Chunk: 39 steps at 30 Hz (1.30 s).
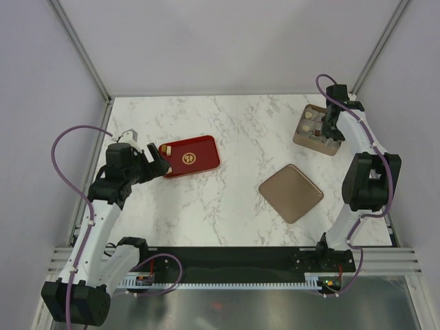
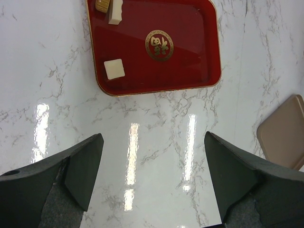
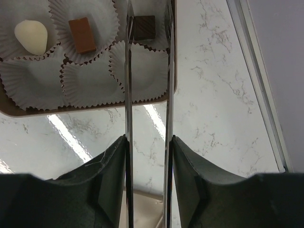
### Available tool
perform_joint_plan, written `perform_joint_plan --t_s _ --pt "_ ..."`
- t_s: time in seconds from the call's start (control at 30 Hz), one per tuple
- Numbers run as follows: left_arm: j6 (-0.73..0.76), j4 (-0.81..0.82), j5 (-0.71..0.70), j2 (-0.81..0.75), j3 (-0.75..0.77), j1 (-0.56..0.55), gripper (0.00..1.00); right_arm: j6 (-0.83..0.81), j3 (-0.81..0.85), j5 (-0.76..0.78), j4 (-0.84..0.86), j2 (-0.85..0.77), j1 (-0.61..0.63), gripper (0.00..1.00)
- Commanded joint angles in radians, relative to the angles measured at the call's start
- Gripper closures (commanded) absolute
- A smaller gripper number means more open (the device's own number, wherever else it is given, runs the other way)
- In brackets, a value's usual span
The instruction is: Pack the chocolate
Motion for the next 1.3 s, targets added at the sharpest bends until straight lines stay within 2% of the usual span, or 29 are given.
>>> perform_joint_plan --t_s 0.0,0.2,0.4,0.57,0.7,0.97,1.27 --pt "0.019 0.015 -0.005 0.001 0.031 -0.003 0.05 -0.001 0.040 0.049 0.025 -0.008 -0.002 0.51" --pt "0.021 0.017 -0.014 -0.001 0.032 -0.003 0.05 -0.003 0.077 -0.005 0.022 -0.048 0.014 0.52" --pt "0.033 0.021 0.020 0.017 0.032 -0.003 0.05 -0.006 0.117 -0.020 0.024 -0.045 0.120 0.52" --pt "0.035 0.023 0.004 -0.018 0.032 -0.002 0.05 -0.021 0.140 -0.058 0.054 -0.033 0.322 0.52" --pt "0.030 0.033 0.007 -0.070 0.025 -0.002 0.05 -0.033 0.110 -0.158 0.169 -0.036 0.505 0.51" --pt "0.029 0.052 0.017 -0.116 0.020 -0.002 0.05 -0.026 0.129 -0.285 0.269 0.025 0.691 0.51" --pt "0.022 0.055 -0.059 -0.196 0.008 -0.002 0.05 0.013 0.125 -0.437 0.380 0.082 0.861 0.51"
